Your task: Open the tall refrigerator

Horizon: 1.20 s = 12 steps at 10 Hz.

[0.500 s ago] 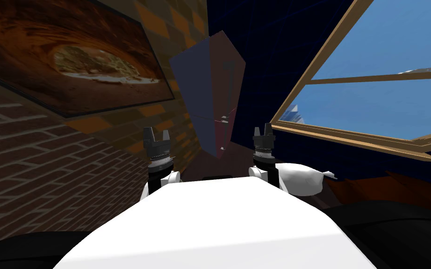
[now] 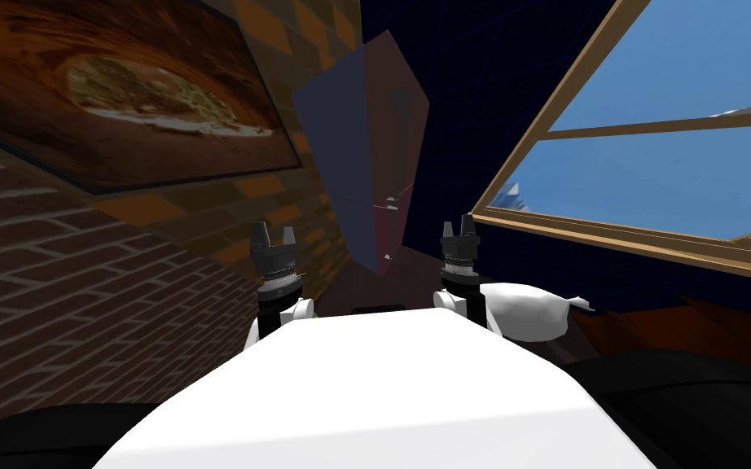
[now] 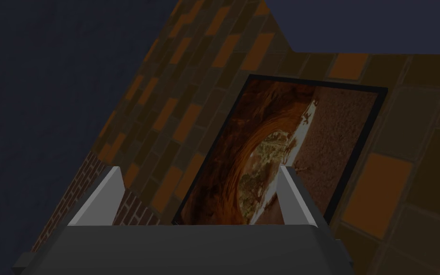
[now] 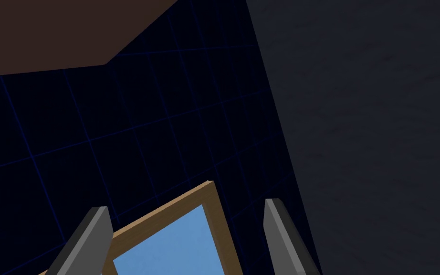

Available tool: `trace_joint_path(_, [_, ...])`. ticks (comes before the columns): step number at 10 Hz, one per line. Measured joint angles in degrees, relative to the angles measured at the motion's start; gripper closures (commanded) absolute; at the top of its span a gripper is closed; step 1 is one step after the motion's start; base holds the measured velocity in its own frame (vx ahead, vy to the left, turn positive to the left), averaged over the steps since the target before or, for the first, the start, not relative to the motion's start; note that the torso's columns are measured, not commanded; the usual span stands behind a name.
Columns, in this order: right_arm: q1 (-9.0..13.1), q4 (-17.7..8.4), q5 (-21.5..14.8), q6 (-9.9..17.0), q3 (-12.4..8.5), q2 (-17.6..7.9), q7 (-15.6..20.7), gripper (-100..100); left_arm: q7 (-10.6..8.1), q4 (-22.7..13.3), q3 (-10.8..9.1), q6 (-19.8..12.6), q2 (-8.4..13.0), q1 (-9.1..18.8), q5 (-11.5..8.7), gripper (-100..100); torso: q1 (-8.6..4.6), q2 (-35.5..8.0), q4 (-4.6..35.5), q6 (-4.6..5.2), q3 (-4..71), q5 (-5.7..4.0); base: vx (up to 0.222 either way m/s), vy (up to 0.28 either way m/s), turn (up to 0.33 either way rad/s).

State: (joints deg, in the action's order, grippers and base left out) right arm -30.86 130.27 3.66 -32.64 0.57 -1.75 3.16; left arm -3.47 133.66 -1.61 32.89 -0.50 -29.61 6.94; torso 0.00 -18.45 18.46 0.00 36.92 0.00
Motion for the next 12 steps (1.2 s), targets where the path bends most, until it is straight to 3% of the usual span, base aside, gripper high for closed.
trace_joint_path(4, [0.0,0.0,0.0,0.0,0.0,0.0,0.0,0,0.0,0.0,0.0,0.0,0.0,0.0,0.0,0,0.0,-16.9,16.9,0.0,33.8,0.0,0.0,0.0,0.0])
trace_joint_path(5, [0.0,0.0,0.0,0.0,0.0,0.0,0.0,-100,0.0,0.0,0.0,0.0,0.0,0.0,0.0,0,0.0,-21.2,21.1,0.0,42.3,0.0,0.019,0.012,-0.012])
trace_joint_path(7, [-0.2,-0.2,-0.6,0.1,-0.5,-2.1,0.4,-100,0.0,0.0,0.0,0.0,0.0,0.0,0.0,0,0.09,-23.6,23.6,0.0,47.4,0.03,0.035,0.038,-0.025])
trace_joint_path(12, [-1.2,-0.8,-4.3,1.4,-3.6,-8.6,2.9,-100,0.0,0.0,0.01,0.0,0.0,0.0,0.0,0,0.06,-23.8,23.8,0.0,47.7,0.02,0.081,0.072,-0.035])
